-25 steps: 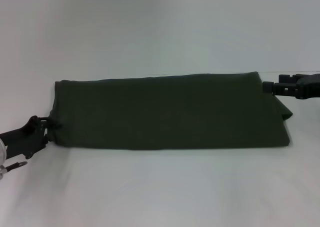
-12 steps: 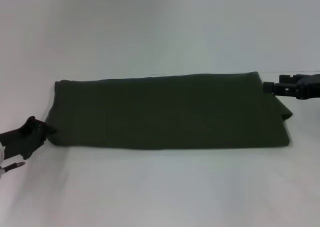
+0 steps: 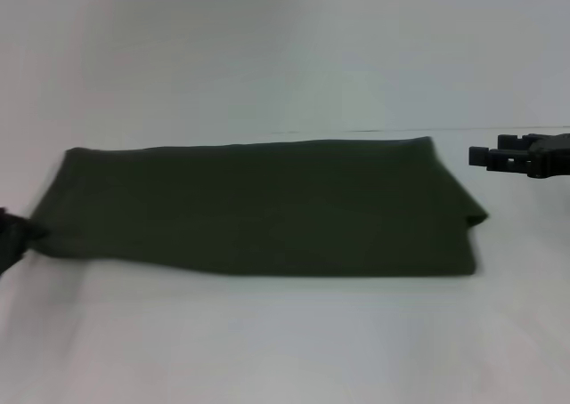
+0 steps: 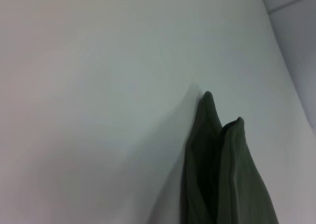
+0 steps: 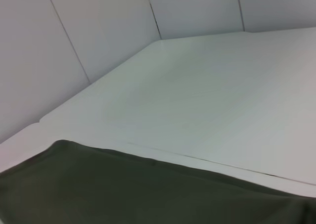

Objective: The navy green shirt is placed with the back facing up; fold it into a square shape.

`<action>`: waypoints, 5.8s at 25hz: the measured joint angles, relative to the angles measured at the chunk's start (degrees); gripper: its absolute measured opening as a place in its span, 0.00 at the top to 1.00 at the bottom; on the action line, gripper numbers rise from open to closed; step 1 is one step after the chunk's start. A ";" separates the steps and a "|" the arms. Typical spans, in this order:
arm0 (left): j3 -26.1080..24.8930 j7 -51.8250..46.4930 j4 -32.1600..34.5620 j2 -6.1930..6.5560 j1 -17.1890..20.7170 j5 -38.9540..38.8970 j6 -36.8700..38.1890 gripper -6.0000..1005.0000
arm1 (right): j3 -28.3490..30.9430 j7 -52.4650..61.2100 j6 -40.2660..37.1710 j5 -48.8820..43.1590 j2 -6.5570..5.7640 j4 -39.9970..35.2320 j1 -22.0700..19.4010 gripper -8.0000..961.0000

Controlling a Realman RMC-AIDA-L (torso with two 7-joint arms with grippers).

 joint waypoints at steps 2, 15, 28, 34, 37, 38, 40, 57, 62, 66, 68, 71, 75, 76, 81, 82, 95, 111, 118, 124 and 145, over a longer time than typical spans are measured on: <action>-0.17 -0.33 2.19 0.22 1.29 0.75 1.03 0.94 | 0.00 0.12 0.01 0.00 0.08 0.00 -0.01 0.17; -4.27 6.02 8.37 2.08 2.47 1.86 9.12 0.94 | 0.07 0.57 0.06 0.00 0.50 0.06 -0.11 0.17; 14.98 9.35 7.22 -1.85 -15.76 -12.49 13.04 0.94 | 2.03 0.93 1.63 0.01 0.10 0.37 -2.07 0.17; 21.11 9.30 0.99 -8.29 -20.66 -12.85 7.90 0.94 | 3.13 1.12 2.64 -0.01 0.06 0.55 -3.23 0.17; 21.87 11.16 -11.50 -9.44 -22.84 -17.11 2.78 0.93 | 3.70 1.12 2.90 -0.02 0.08 0.63 -3.50 0.17; 21.86 12.55 -14.97 -9.44 -23.21 -18.66 1.67 0.94 | 3.70 1.13 2.99 -0.03 0.09 0.69 -3.57 0.17; 21.65 16.16 -21.86 -9.50 -23.60 -22.76 0.07 0.94 | 3.69 1.12 3.25 -0.17 0.11 0.73 -3.63 0.17; 20.94 37.62 -10.11 -8.70 -10.93 -40.51 16.66 0.35 | 1.72 0.45 2.09 0.79 1.07 1.59 -0.45 0.18; 20.79 44.00 -5.98 -8.65 -5.69 -41.00 12.79 0.25 | -3.96 2.95 -1.05 0.53 1.65 0.99 2.90 0.19; 20.30 46.15 -4.29 -8.29 -3.46 -40.97 11.35 0.17 | -7.54 14.12 -0.69 -0.56 0.48 0.81 6.82 0.19; 19.27 46.38 -3.93 -8.21 -3.01 -40.97 10.98 0.15 | -11.04 21.75 -0.10 -3.08 -0.65 1.26 9.94 0.20; 18.26 46.45 -3.52 -8.07 -2.86 -40.99 10.98 0.12 | -15.48 31.73 2.09 -9.22 -1.56 2.14 14.94 0.20; 16.55 46.27 -2.64 -7.55 -2.76 -41.18 11.42 0.11 | -16.84 38.47 3.66 -16.57 -1.46 3.97 19.87 0.21; 16.27 46.12 -2.47 -7.44 -2.75 -41.20 11.45 0.11 | -16.87 39.29 3.93 -17.50 -1.25 4.18 20.33 0.21; 15.43 46.41 -2.16 -7.00 -2.75 -41.08 11.41 0.11 | -17.59 41.87 5.95 -19.12 -0.46 7.24 20.92 0.21; 15.43 46.55 -1.90 -6.95 -2.75 -40.95 11.31 0.11 | -17.62 42.04 6.63 -19.13 -0.29 8.34 20.96 0.21; 14.99 52.32 0.56 -5.89 -1.91 -37.76 11.79 0.11 | -17.65 43.06 17.23 -19.13 3.82 13.49 21.42 0.23; 14.50 66.48 9.08 -4.94 0.12 -17.59 20.00 0.11 | -18.33 43.18 24.85 -19.03 6.56 16.40 21.41 0.25; 10.57 66.75 11.32 -3.94 0.25 -9.86 27.11 0.11 | -18.32 43.48 26.14 -19.05 7.33 16.67 21.42 0.26; 9.59 67.97 11.27 -4.22 0.60 -9.91 27.40 0.11 | -18.22 43.49 27.02 -18.91 7.69 17.04 21.28 0.27; 9.54 68.27 10.63 -4.71 0.35 -9.98 26.77 0.11 | -17.86 42.38 28.36 -18.19 8.08 16.48 20.21 0.78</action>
